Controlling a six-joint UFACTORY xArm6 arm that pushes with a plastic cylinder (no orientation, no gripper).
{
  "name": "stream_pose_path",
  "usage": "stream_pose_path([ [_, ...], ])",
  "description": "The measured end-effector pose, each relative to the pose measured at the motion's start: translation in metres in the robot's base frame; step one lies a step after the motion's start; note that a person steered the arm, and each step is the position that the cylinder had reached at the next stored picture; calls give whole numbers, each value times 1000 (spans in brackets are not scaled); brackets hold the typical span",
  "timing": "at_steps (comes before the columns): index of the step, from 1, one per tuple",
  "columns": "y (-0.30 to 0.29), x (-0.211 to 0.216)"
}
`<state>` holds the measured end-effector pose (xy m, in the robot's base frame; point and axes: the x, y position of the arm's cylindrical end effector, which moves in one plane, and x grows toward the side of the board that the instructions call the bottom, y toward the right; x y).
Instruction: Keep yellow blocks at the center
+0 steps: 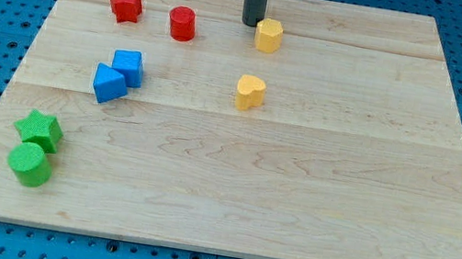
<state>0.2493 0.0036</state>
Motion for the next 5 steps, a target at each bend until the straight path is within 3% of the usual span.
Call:
stream_pose_path([
  [3, 17, -2],
  [5, 17, 34],
])
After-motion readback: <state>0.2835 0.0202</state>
